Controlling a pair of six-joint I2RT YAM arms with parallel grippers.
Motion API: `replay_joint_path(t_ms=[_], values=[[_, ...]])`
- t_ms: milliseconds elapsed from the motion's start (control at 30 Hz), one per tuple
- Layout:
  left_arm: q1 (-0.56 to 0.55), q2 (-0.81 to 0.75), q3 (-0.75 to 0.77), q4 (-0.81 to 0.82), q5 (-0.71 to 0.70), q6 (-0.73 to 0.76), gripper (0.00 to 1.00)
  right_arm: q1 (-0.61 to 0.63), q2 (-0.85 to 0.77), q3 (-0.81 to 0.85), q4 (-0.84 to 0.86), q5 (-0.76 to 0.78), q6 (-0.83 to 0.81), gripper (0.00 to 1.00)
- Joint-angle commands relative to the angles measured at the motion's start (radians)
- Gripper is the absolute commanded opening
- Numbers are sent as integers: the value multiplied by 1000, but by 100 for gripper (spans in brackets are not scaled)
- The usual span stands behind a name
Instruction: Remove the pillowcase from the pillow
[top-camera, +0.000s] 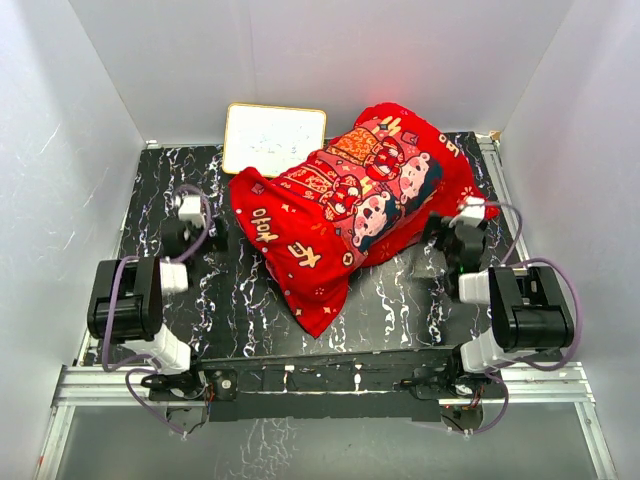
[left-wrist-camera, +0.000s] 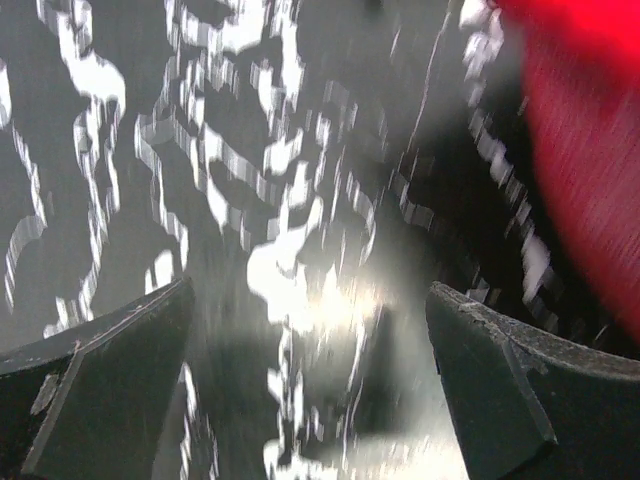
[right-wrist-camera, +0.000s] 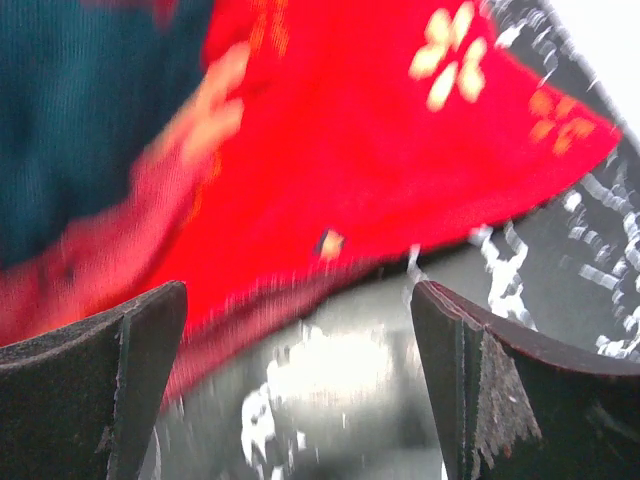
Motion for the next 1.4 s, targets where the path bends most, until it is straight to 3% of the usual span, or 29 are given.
replay_joint_path(t_ms=[0,133,233,300,433,633,833,967,1067,1133,1267,1367], values=[[3,-135,425,-681,167,50,97,-23,-98,315,-446,256,209,98],[3,-138,728,-1145,398,153,97,-86,-74,533,-750,234,346,98],[1,-148,883,-1356,542,241,97,-147,-87,547,-688,-80,395,98],[-23,-152,952,-1460,594,268,97,-147,-67,565,-665,-177,400,98],[-155,-166,976,-1629,609,409,97,-47,37,684,-770,-188,360,98],[-367,-213,823,-1641,496,511,97,194,106,694,-803,-71,306,95],[-496,-218,666,-1516,309,523,97,416,38,550,-785,57,357,80],[-501,-183,622,-1411,174,493,96,560,-73,443,-773,126,417,74],[-471,-144,656,-1428,74,502,91,665,-129,420,-808,156,439,72],[-409,-118,706,-1460,84,506,86,697,-173,417,-829,151,462,72],[-278,-70,785,-1513,91,514,68,706,-282,422,-866,195,458,74],[-227,-44,813,-1546,76,539,48,687,-342,460,-918,287,419,87]])
